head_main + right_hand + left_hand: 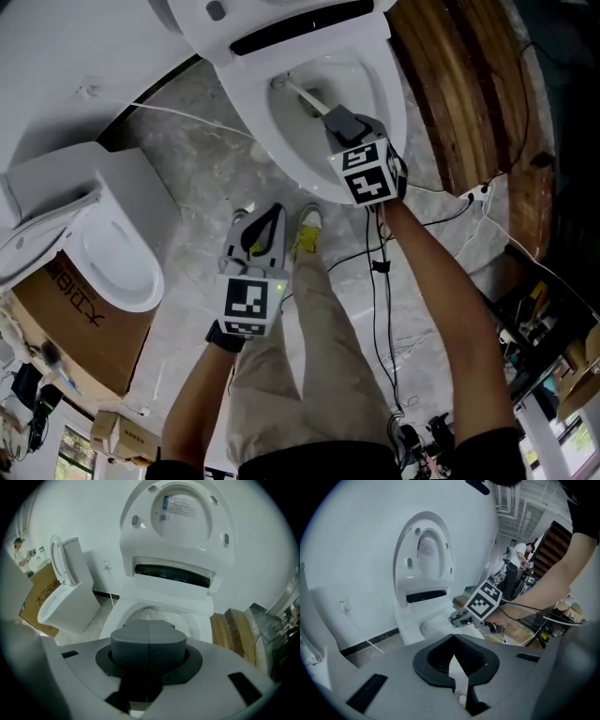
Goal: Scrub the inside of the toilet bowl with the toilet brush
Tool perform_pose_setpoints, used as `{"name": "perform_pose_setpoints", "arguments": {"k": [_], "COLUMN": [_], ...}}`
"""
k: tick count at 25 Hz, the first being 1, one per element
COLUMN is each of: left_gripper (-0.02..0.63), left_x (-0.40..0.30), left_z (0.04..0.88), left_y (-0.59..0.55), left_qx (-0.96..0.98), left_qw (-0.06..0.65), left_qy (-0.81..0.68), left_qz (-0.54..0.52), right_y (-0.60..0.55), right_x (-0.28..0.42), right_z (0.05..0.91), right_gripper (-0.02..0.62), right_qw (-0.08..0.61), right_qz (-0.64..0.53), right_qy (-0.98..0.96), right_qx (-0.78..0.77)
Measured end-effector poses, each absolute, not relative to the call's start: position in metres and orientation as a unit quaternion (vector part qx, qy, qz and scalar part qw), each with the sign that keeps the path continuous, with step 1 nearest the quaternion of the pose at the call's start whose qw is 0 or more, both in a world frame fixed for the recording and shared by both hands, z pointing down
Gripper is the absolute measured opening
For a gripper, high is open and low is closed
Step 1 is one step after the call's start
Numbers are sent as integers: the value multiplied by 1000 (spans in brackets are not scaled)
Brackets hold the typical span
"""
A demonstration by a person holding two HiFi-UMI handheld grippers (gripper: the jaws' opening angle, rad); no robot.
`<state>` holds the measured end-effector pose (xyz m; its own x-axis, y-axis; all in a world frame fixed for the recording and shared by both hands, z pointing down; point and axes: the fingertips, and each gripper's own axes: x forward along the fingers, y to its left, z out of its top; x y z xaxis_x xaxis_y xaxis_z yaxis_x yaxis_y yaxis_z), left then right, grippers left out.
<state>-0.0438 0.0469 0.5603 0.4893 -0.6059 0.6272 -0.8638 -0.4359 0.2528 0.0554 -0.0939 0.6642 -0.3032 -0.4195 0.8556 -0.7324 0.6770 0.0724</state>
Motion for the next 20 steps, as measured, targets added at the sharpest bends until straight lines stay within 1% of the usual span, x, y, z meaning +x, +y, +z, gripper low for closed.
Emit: {"name": "perform_pose_setpoints", "arguments": {"k": [3,14,20], "left_gripper": [18,18,18], "left_x": [-38,-9,-5], "left_z": [562,555,553], "left_y": [44,47,54], "left_qx": [817,836,839], "left_qw": [282,268,267], "left_qy": [-449,-416,-412], "left_qz": [229,236,235], "right_y": [-104,-119,-113], "right_x": [61,95,124], "right_z": [663,665,673], "right_gripper": [153,155,155], "right_qw": [478,520,600], "right_qz": [129,48,-49], "right_qy": [-788,-769,-732], "right_qx": [366,368,318]}}
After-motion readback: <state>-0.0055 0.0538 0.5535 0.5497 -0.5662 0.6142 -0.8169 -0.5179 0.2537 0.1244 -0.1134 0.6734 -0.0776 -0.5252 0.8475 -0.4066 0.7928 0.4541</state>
